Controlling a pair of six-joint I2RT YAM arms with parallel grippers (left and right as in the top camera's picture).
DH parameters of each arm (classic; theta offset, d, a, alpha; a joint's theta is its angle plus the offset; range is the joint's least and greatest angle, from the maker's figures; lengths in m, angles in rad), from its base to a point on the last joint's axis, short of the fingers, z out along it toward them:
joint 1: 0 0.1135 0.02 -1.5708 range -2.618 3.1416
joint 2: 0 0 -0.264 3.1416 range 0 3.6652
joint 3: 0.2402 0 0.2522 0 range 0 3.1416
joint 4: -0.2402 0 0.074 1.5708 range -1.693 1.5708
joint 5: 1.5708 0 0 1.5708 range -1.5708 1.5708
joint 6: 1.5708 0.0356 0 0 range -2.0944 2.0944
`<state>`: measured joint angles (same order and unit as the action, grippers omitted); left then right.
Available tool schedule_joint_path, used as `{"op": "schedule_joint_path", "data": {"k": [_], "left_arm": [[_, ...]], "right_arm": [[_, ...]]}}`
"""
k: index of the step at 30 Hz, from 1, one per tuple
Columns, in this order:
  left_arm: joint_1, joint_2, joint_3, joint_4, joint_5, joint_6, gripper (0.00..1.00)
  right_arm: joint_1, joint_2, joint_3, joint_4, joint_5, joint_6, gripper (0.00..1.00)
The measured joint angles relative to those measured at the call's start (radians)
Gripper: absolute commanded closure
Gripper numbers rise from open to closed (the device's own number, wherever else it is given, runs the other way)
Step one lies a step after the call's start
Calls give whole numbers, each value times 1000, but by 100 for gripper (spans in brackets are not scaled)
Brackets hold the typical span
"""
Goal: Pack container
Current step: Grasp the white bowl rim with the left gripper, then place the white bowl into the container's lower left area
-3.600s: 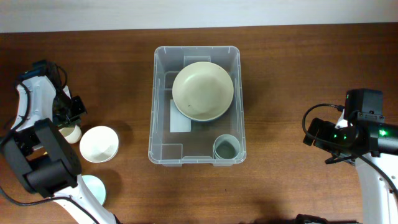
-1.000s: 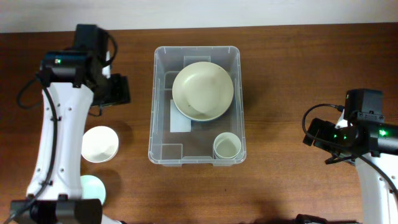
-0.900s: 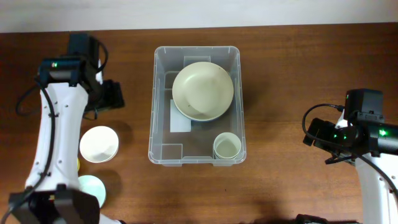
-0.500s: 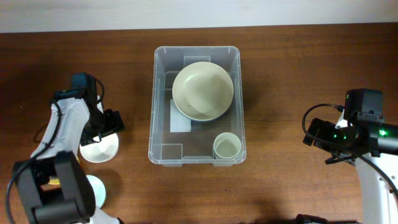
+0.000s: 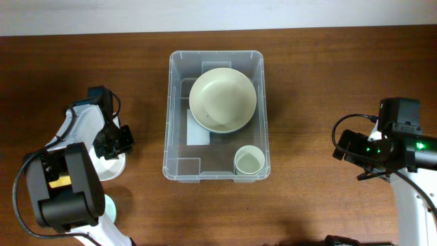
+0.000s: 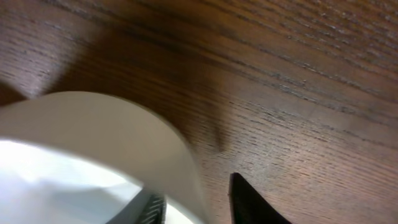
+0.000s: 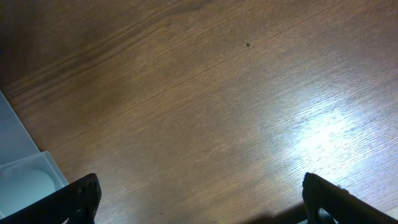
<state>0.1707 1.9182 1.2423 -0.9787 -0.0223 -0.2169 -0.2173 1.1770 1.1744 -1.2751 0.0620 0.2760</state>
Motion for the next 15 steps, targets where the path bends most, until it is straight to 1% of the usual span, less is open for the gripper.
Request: {"op": "schedule_joint_path", "data": {"k": [2,4,11,15], "left_arm": [[0,0,0,0,0,3,93],[0,0,0,0,-1,7,99],[-13,-1,21,-20,-24,3,99],[-75,-1,141,-85,-11,11,99]], "right_arm": [[0,0,0,0,0,0,1],[0,0,0,0,0,0,1],[0,0,0,0,0,1,1],[0,0,0,-1,0,0,1]]}}
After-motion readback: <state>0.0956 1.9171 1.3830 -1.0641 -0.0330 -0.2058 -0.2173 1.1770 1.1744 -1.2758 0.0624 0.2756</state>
